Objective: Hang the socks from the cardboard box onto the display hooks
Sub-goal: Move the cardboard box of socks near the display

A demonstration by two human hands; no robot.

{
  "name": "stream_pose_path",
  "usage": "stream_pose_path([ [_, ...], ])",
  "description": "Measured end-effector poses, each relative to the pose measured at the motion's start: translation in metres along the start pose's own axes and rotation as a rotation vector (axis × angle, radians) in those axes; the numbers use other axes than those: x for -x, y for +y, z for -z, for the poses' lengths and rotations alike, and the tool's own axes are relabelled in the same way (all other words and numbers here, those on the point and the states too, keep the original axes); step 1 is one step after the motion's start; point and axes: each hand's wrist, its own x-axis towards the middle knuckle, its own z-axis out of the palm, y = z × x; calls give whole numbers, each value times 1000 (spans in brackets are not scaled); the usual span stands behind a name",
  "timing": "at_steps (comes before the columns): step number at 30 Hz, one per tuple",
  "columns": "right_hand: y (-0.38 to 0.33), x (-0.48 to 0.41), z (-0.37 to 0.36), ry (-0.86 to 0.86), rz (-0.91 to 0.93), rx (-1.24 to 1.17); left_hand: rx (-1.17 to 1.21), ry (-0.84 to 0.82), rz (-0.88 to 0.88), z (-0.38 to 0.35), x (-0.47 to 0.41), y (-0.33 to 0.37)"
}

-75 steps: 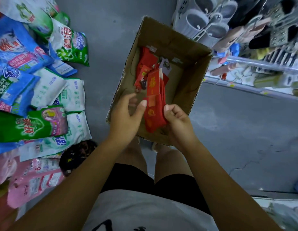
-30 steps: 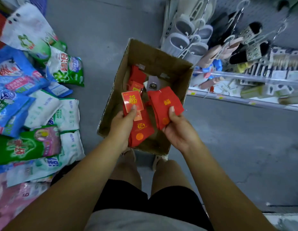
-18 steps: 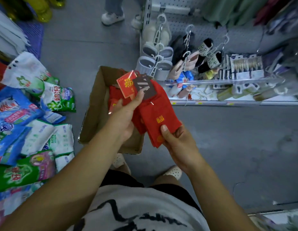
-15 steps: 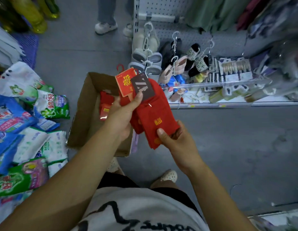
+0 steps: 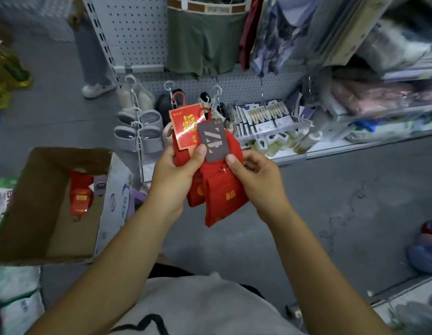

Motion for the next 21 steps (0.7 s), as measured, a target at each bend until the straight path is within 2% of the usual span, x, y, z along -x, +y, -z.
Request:
stream_pose_path([
  [7,-18,-21,51,139,45,-90,-58,-125,-41,-63,-18,13],
  [14,-41,-67,82,70,29,-165,-104,-174,-80,-109,-64,27],
  [21,-84,-147,118,90,68,-175,-109,-277,-89,-171,-137,63],
])
